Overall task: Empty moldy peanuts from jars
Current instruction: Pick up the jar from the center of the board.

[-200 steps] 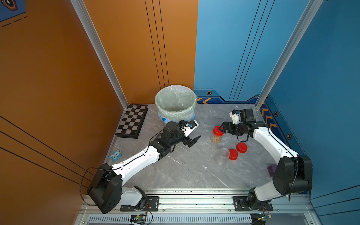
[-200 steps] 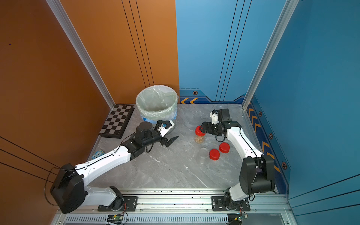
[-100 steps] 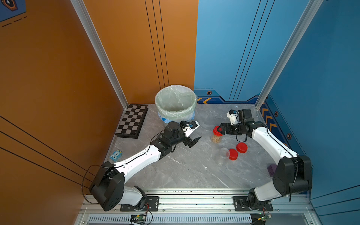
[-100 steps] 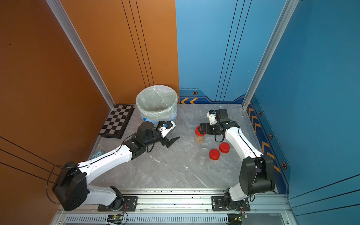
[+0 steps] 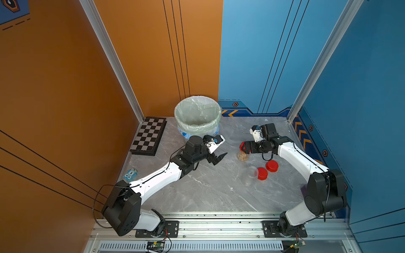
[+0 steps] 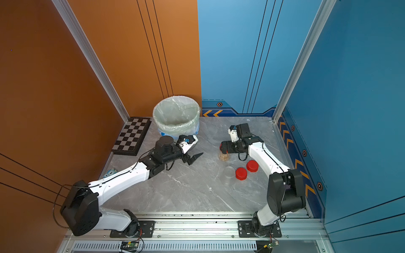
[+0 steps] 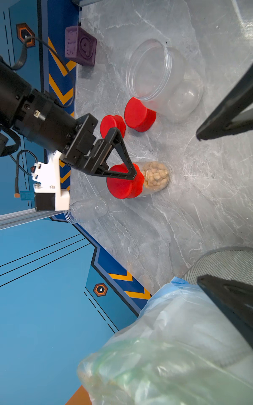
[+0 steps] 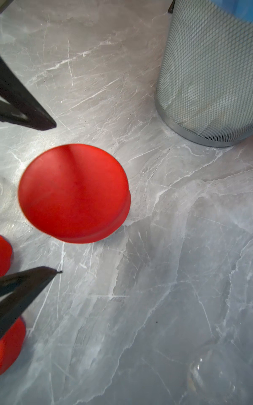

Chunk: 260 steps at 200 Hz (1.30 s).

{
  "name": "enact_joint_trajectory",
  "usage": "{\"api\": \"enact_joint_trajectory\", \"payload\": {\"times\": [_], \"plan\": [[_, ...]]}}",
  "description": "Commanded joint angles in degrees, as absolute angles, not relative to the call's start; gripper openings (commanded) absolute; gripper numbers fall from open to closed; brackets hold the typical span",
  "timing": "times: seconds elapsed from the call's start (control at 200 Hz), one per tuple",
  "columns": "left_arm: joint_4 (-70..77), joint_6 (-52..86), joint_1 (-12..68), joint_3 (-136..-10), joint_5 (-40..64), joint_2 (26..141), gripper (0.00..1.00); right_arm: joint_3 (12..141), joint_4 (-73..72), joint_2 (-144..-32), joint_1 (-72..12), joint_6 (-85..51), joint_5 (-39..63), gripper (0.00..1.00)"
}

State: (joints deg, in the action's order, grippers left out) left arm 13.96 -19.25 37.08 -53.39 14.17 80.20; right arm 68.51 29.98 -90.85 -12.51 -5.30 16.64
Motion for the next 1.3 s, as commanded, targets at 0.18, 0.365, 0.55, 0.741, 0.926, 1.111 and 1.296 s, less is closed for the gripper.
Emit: {"api": "enact_joint_trajectory", "payload": {"times": [0.18,0.365,0.55,0.741,0.926,1.111,1.296], "plan": [[14.6,-19.1,37.4,-55.5,15.8,82.0,0.98,72.4,29.9,-94.6,-14.6,-3.1,12.5,0.98],[15.0,-19.3,37.4,-55.7,15.8,82.3,0.98,73.7,30.1,-96.6,-15.1,-2.6,11.8,0.98],[15.8,-19.4,37.4,-55.5,15.8,82.9,0.98,74.6,30.6,-98.1,-15.4,-2.1,10.5,0.97],[16.1,-19.3,37.2,-55.2,15.7,83.1,0.98,75.3,30.8,-100.0,-16.1,-1.8,10.1,0.97],[16.1,-19.4,36.9,-54.8,15.6,82.9,0.98,76.3,31.2,-101.6,-16.4,-1.8,9.0,0.96],[16.5,-19.2,36.7,-54.6,15.7,83.0,0.98,76.6,31.3,-102.8,-16.6,-2.2,7.5,0.93],[17.0,-19.2,36.4,-54.4,15.8,83.1,0.98,76.7,31.7,-103.4,-16.8,-2.1,8.2,0.88]]}}
